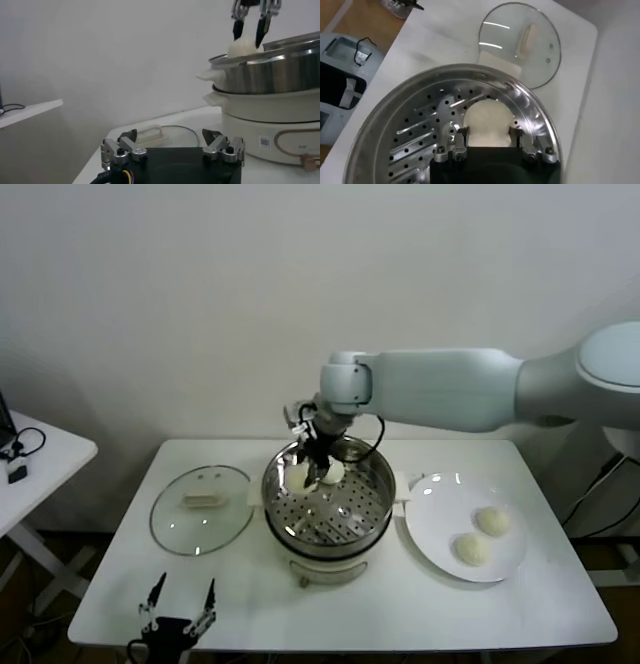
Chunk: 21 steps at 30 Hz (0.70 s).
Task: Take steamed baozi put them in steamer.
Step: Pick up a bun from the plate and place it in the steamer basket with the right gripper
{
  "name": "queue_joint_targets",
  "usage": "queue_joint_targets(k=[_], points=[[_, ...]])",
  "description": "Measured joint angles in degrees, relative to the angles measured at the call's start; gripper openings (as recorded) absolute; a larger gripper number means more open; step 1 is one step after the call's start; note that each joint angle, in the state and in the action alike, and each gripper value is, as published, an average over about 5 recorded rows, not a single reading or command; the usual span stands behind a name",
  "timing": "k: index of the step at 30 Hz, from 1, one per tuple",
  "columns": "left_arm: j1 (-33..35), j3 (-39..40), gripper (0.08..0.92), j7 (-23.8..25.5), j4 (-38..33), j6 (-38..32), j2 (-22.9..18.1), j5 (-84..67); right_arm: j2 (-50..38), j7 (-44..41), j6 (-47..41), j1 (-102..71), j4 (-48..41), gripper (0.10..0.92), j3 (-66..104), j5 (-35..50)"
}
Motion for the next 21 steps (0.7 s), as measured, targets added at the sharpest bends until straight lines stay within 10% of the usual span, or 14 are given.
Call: queue_joint_targets(k=[8,21], points=[[-0.1,0.1,0.823,0.0,0.1,0.0,0.0,0.1,1.7,1.6,-0.6,-2.5,-1.9,0.582,0.7,-1.2],[0.4,-0.2,0.823,0.0,-0.5,-0.1,0.0,0.1,0.5,1.9,-0.6,-2.5,-0.9,0.820,1.1,-0.7]])
